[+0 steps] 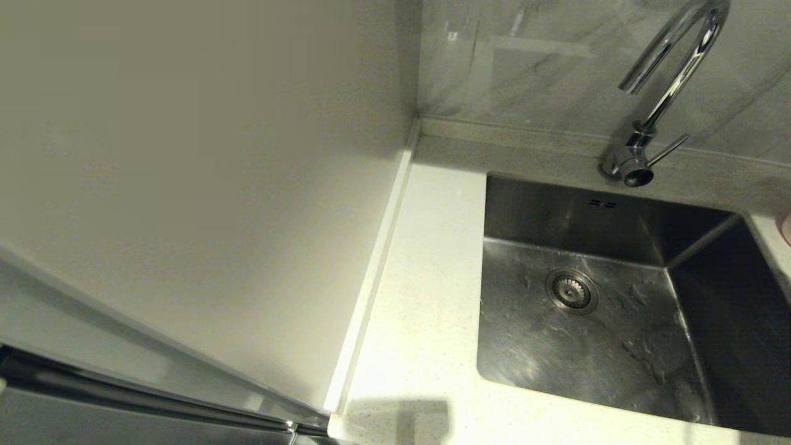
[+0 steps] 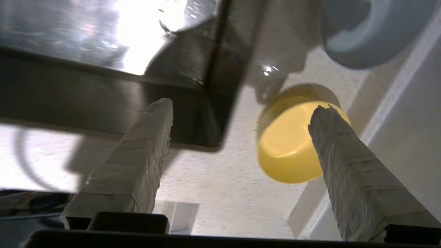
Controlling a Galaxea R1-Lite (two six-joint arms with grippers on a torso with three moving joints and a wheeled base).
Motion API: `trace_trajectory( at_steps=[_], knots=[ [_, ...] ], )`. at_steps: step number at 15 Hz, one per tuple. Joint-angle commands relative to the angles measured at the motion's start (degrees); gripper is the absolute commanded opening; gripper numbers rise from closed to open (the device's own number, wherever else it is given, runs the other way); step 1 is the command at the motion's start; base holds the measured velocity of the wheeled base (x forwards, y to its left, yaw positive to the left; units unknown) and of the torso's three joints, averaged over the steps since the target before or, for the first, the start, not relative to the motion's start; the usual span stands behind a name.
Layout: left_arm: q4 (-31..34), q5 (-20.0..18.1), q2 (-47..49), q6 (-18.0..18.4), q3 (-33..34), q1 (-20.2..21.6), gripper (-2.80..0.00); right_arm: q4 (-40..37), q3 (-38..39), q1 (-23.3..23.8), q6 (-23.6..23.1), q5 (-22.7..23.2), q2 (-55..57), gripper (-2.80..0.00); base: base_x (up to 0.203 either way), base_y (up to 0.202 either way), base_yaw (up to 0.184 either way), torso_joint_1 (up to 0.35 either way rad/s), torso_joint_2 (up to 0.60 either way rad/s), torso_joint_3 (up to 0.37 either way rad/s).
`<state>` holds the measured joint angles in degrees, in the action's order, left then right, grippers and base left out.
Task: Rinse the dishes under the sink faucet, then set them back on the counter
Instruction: Put a bowl back to the table from the sink
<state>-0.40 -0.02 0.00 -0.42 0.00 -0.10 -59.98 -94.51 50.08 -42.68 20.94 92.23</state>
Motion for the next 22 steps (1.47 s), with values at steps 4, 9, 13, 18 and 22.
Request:
trace_trajectory(
  at_steps=[4,9,13,18,22],
  knots=[
    [-0.04,0.02,0.0,-0.02,0.18,0.01,-2.8,-1.23,-1.7,-6.01,0.03,0.15,-5.69,-2.8,0.0,0.0,0.0,0.0,0.0,0.0],
    [-0.04,0.02,0.0,-0.02,0.18,0.01,-2.8,-1.36,-1.56,-10.52,1.1,0.15,-10.21,-2.8,0.0,0.0,0.0,0.0,0.0,0.0],
    [-0.04,0.02,0.0,-0.02,0.18,0.01,-2.8,-0.86,-1.85,-15.2,8.21,0.15,-13.68,-2.8,0.0,0.0,0.0,0.0,0.0,0.0],
    [-0.04,0.02,0.0,-0.02,0.18,0.01,-2.8,0.65,-1.67,-22.95,18.4,-0.05,-20.38,-2.8,0.0,0.0,0.0,0.0,0.0,0.0],
    [-0.04,0.07,0.0,-0.02,0.18,0.01,-2.8,4.3,7.25,-31.97,31.26,-0.33,-33.99,-2.8,0.0,0.0,0.0,0.0,0.0,0.0]
  ],
)
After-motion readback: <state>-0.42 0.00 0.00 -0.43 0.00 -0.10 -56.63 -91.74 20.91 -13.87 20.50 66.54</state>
